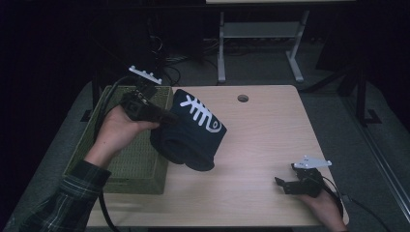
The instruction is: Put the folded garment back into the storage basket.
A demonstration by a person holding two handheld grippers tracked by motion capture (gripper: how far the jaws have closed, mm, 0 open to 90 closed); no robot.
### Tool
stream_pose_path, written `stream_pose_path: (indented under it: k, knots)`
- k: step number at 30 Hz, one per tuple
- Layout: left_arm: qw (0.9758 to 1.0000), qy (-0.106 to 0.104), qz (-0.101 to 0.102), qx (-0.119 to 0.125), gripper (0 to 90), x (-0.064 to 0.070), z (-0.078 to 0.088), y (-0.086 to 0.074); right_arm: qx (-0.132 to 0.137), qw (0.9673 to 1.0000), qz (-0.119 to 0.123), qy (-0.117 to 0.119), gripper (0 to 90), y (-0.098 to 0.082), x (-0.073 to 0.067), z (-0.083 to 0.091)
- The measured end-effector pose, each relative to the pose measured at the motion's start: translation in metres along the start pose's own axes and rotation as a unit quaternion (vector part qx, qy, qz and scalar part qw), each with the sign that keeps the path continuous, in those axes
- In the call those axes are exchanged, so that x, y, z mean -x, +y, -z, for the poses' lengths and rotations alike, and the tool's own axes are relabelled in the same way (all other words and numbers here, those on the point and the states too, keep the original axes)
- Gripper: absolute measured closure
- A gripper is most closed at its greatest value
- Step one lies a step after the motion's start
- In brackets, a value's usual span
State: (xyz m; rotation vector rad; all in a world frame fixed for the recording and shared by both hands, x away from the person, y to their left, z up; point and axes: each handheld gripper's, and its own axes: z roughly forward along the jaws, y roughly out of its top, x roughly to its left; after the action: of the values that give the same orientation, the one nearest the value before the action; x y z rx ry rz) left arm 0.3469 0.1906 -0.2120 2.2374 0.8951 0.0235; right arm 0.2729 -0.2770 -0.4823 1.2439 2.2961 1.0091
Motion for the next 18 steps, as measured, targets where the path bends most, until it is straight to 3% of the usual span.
stream_pose_path:
  k: [10, 18]
  knots:
    - [0.9991, 0.031, 0.021, 0.02, 76.6, -0.014, 0.038, -0.01, 0.0, 1.0, 0.0, 0.0, 13.7, 0.0, 0.0, 0.0]
    - [0.9967, 0.062, 0.039, 0.034, 76.9, -0.025, 0.068, -0.021, 0.0, 1.0, 0.0, -0.001, 13.7, 0.0, 0.0, 0.0]
